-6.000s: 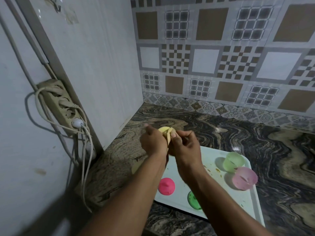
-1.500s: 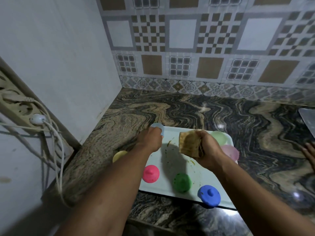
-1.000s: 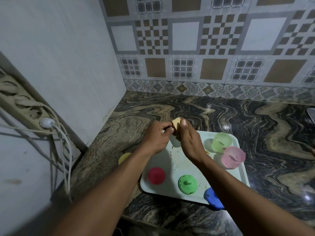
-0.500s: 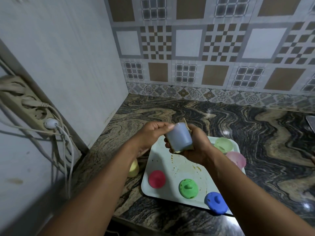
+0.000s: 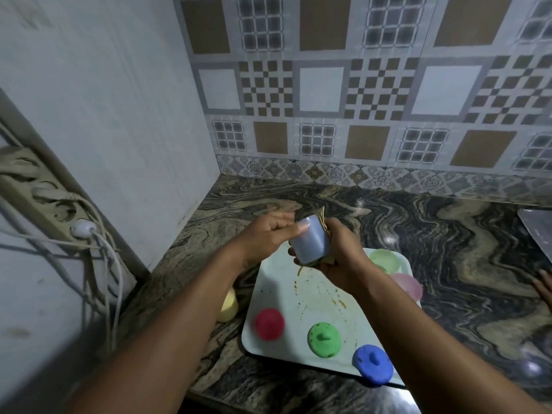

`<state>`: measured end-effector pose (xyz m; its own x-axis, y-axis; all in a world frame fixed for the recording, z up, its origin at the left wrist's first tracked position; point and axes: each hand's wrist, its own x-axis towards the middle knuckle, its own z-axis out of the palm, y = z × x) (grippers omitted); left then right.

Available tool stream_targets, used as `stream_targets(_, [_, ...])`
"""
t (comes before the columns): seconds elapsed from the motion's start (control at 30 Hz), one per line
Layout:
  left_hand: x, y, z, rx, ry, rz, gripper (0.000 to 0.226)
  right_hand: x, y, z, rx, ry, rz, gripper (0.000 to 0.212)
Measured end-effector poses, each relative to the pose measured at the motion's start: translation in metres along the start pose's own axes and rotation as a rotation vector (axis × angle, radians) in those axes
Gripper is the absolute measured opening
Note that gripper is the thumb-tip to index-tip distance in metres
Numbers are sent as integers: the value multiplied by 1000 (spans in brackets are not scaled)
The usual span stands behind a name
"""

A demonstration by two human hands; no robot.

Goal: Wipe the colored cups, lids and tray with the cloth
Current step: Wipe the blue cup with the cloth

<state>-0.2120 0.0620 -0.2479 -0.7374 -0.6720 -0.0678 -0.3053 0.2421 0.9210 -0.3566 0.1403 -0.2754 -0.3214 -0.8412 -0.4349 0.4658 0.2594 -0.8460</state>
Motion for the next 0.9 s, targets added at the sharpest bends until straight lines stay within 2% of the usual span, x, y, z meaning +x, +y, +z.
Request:
stream_targets(0.07, [6, 14, -6, 115, -21, 38, 26, 2, -1, 4, 9, 11, -55, 47])
stream_targets(0.1, [8, 20, -8, 133, -25, 63, 25, 1, -2, 5, 72, -27, -23, 48])
stream_targets(0.2, [10, 16, -9, 44, 8, 102, 20, -7, -8, -1, 260, -177, 201, 55])
stream_targets(0.27, [6, 3, -4, -59, 49, 115, 22, -11, -10, -6, 316, -211, 319, 58])
stream_targets(0.3, [2, -1, -1, -86, 53, 112, 20, -11, -11, -8, 287, -201, 312, 59])
stream_targets(0.37, [1, -3, 2, -64, 38, 79, 12, -8, -11, -8, 165, -140, 183, 60])
stream_targets(0.43, [5, 1, -1, 30, 33, 58, 19, -3, -8, -3, 45, -35, -1, 54])
stream_targets(0.5, [9, 8, -4, 73, 51, 88, 24, 0, -6, 1, 55, -17, -62, 52])
stream_targets(0.6, [5, 10, 0, 65, 75, 151, 20, -8, -7, 0, 201, -153, 157, 54])
stream_targets(0.67, [-1, 1, 4, -4, 60, 161, 19, -14, -6, -5, 296, -196, 330, 57])
stream_targets(0.7, [-3, -6, 5, -32, 50, 158, 17, -14, -5, -7, 297, -190, 347, 59])
stream_targets(0.73, [-4, -9, 4, -45, 42, 142, 14, -13, -5, -8, 276, -179, 309, 61])
stream_targets(0.8, [-5, -8, 2, -29, 45, 98, 20, -11, -6, -5, 169, -120, 108, 58])
stream_targets(0.87, [-4, 0, -1, -2, 55, 123, 30, -13, -12, 3, 14, -1, -160, 40])
stream_targets(0.9, [-3, 5, -3, -5, 66, 139, 27, -12, -14, 6, -20, 41, -238, 33])
